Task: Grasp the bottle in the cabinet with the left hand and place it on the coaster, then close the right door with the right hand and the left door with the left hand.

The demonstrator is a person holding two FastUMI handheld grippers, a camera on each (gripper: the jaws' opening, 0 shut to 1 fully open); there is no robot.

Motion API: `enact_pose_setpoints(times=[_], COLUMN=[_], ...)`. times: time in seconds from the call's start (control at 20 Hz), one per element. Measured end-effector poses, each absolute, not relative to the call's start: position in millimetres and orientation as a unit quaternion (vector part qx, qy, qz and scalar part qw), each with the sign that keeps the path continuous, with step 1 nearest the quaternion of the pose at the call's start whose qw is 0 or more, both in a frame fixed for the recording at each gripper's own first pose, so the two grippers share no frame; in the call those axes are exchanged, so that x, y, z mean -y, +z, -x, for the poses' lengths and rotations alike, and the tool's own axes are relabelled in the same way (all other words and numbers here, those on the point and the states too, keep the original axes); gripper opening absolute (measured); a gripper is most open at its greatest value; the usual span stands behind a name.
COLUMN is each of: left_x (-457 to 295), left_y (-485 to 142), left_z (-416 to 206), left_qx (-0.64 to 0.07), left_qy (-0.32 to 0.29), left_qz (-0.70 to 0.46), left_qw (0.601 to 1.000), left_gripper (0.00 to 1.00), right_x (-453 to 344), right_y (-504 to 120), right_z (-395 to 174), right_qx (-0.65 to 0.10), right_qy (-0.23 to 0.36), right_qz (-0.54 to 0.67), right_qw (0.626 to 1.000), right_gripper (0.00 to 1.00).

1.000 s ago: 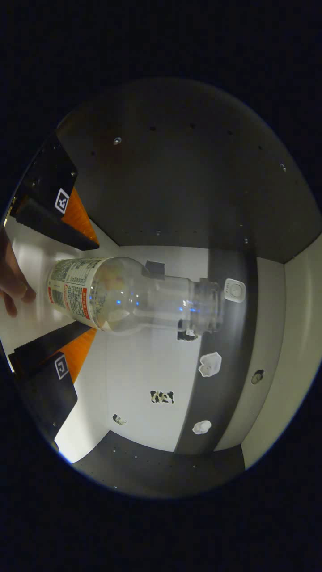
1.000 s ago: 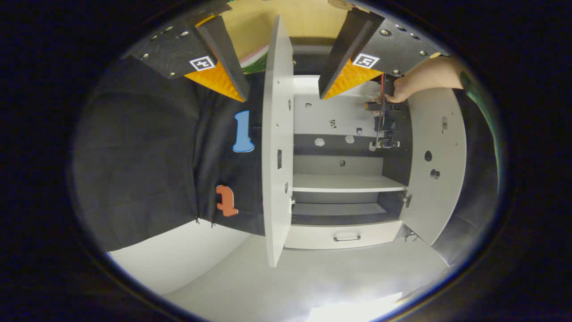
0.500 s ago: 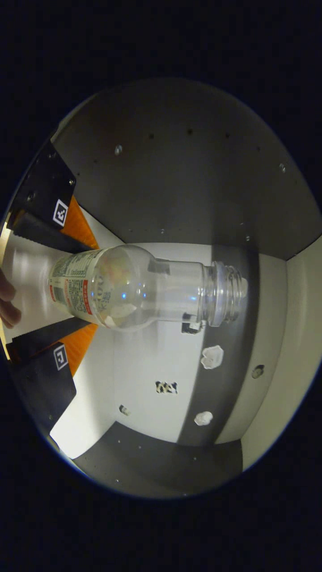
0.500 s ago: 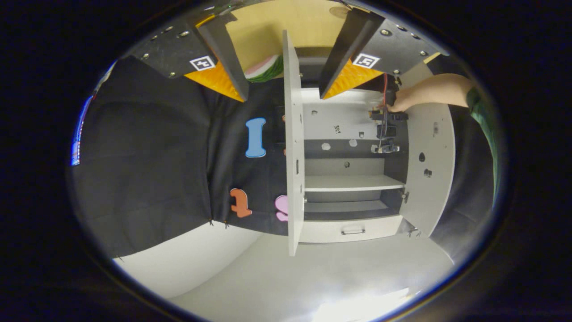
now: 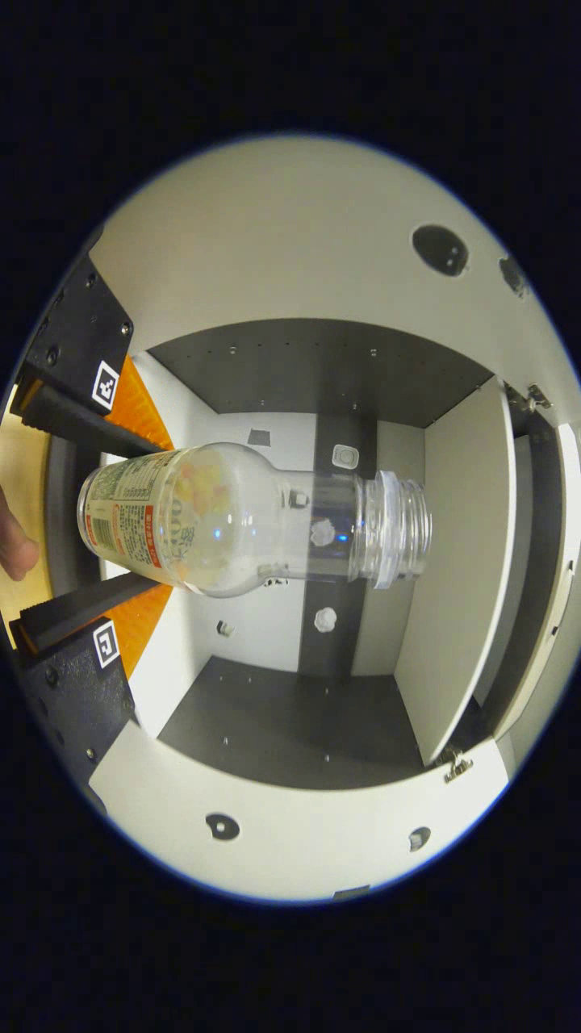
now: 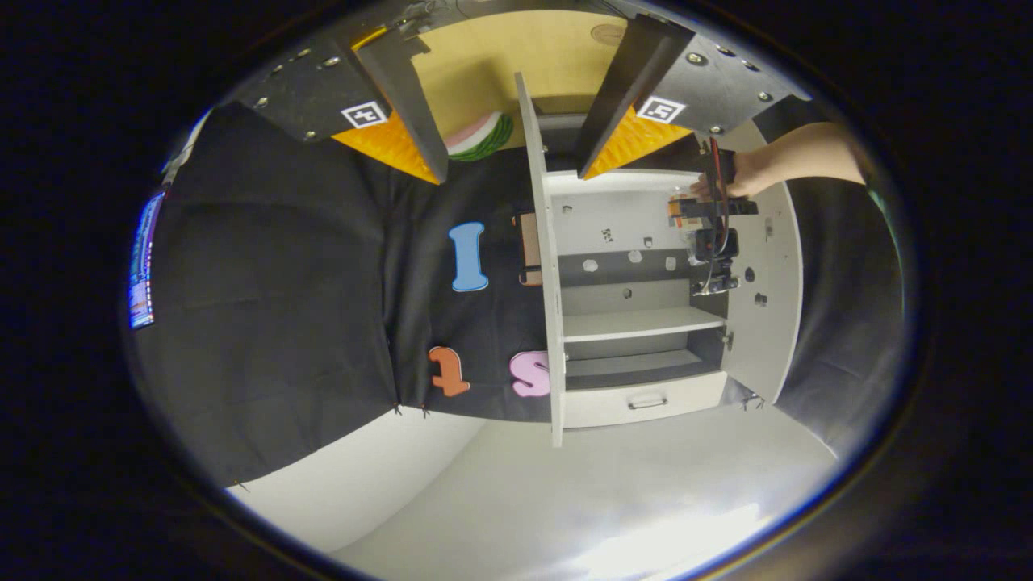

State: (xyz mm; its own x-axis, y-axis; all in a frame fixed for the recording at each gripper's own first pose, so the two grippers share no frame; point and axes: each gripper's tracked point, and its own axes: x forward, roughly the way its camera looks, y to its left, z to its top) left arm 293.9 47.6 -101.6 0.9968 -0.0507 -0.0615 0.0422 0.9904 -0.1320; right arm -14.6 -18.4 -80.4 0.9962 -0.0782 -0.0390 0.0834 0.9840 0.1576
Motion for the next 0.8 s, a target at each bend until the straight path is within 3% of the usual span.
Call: enact_pose_setpoints(times=[0.3,0.8], left_x=[1,77], left_y=[-110,-223], left_z=[-221,-143], left_qx=[-0.006,-0.015], left_qy=[-0.055,-0.112], left_qz=[0.075,0.034], left_qw=[0.996,0.993], left_gripper=[0.78,0.8], right_x=[42,80], right_y=[-95,-127], right_z=[39,79], right_qx=[-0.02,-0.043], right_qy=[-0.032,-0.04], right_qz=[-0.099,-0.102], right_qw=[0.994,0.993], right_gripper=[0.94,0.96])
